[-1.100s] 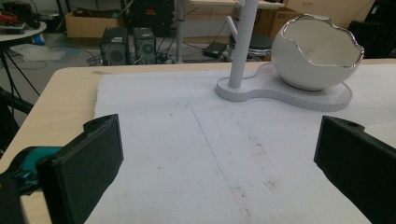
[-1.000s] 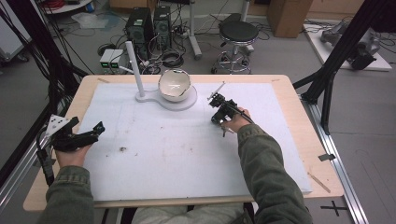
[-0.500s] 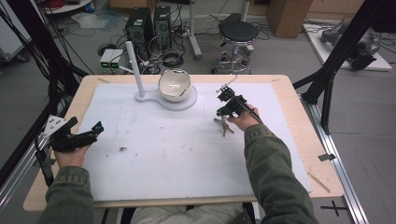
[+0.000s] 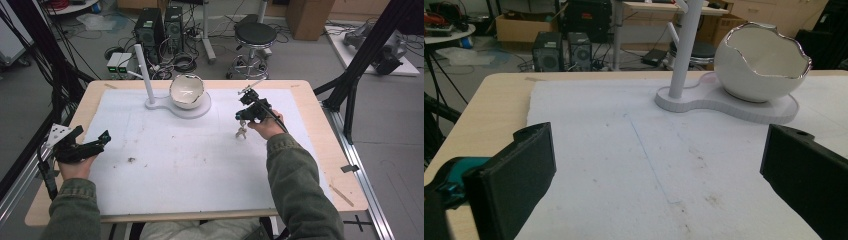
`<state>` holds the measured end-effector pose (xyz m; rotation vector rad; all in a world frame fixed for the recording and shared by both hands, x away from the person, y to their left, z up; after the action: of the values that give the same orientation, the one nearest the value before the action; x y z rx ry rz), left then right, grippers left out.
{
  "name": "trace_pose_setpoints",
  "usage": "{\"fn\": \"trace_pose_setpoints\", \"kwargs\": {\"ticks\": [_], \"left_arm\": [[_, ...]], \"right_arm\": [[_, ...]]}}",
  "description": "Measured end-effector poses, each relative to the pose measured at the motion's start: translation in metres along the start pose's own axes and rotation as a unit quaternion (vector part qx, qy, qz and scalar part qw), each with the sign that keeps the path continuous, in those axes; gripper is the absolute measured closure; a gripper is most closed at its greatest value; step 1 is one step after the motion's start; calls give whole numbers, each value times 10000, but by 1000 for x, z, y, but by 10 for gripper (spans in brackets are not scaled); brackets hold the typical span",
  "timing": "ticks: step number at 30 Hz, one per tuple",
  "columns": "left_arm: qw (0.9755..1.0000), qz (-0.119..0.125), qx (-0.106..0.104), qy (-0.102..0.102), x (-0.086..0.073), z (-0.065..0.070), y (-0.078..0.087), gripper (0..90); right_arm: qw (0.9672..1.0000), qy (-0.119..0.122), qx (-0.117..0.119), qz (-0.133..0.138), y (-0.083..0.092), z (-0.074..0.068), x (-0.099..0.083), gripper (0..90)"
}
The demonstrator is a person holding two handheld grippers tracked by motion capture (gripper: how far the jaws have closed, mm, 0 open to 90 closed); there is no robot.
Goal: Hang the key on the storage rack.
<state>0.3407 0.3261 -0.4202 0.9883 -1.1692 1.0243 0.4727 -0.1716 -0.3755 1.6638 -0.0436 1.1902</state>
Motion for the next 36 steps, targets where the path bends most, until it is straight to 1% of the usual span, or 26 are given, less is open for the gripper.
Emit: {"fn": "trace_pose_setpoints", "kwargs": {"ticks": [1,3,4,5,6,10,11,12,16,19,20,23,24,28,30,33,36], "left_arm": [[10000,0,0,2,0,0,0,17],[10000,4,-3,8,0,0,0,17],[10000,-2,0,4,0,0,0,17],[10000,-2,0,4,0,0,0,17],[10000,1,0,5,0,0,0,17],[10000,-1,4,12,0,0,0,17],[10000,-1,4,12,0,0,0,17],[10000,2,2,12,0,0,0,17],[10000,1,-2,16,0,0,0,17],[10000,9,3,26,0,0,0,17],[10000,6,1,31,0,0,0,17],[10000,5,-1,30,0,0,0,17],[10000,7,-2,30,0,0,0,17],[10000,-6,-10,28,-1,0,0,17],[10000,5,-11,34,-1,0,0,17],[10000,-1,-10,33,-1,0,0,17],[10000,1,-10,37,-1,0,-1,17]], "right_arm": [[10000,-50,-2,1,2,0,0,826],[10000,-25,-33,51,5,2,1,826],[9999,-112,-33,104,9,3,3,826],[9999,-112,-33,104,9,3,3,826],[9998,-102,-70,167,14,5,6,826],[9994,-120,-71,306,24,6,17,826],[9994,-120,-71,306,24,6,17,826],[9993,-103,-67,361,28,6,22,826],[9989,-79,-61,449,34,4,32,826],[9988,-66,-67,488,36,3,37,826],[9985,-61,-51,541,38,3,41,826],[9984,-63,-40,552,40,1,45,826],[9983,-54,-37,571,41,-1,49,825],[9982,-31,-15,604,42,-4,56,826],[9980,24,16,634,43,-5,59,826],[9980,29,12,628,43,-7,62,826],[9976,11,59,683,43,-11,69,825]]}}
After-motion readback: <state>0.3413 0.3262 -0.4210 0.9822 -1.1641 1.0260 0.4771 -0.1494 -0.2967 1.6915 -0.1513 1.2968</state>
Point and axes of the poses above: each handheld gripper's, and its own axes: y roughly backward along the jaws, x roughly out of its top, z roughly to its right, the point moved 3 cm from there along -y, roughly forward along the jaws, and after that the axes turned 10 degrees about z, right-handed, at the moved point
